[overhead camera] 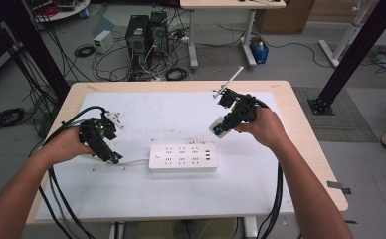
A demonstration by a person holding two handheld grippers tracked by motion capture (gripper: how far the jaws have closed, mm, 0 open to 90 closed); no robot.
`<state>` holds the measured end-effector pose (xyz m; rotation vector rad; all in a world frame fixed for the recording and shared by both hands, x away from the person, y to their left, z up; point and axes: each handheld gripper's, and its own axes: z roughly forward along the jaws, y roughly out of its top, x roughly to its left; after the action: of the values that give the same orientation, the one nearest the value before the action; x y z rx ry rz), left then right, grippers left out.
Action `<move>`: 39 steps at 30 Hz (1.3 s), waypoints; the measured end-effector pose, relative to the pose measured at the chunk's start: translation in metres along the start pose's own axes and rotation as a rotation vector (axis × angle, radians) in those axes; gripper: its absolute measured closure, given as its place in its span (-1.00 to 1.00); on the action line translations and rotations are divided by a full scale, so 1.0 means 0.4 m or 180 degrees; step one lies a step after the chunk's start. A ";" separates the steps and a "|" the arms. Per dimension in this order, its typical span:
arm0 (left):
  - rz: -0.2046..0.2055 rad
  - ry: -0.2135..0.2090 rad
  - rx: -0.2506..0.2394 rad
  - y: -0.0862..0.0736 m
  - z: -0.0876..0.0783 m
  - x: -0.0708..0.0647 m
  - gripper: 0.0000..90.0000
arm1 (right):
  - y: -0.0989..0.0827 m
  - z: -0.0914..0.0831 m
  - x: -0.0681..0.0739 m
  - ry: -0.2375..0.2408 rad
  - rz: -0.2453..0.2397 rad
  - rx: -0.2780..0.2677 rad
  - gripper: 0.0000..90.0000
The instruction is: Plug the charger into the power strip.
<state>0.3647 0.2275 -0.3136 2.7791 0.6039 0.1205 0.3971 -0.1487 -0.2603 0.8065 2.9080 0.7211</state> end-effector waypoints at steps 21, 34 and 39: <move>-0.0096 -0.0100 -0.0101 -0.016 0.046 0.013 -0.56 | 0.080 0.179 0.032 0.0066 -0.0840 0.0577 0.38; -0.0109 -0.0102 -0.0098 -0.032 0.060 0.021 -0.56 | 0.090 0.269 0.057 -0.0017 -0.1181 0.0875 0.38; -0.0098 -0.0130 -0.0078 -0.035 0.069 0.024 -0.56 | 0.094 0.285 0.065 -0.0040 -0.1294 0.0881 0.38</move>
<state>0.3719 0.2363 -0.3440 2.7404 0.6305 0.0641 0.4106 -0.0588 -0.3429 0.2076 3.0499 0.2812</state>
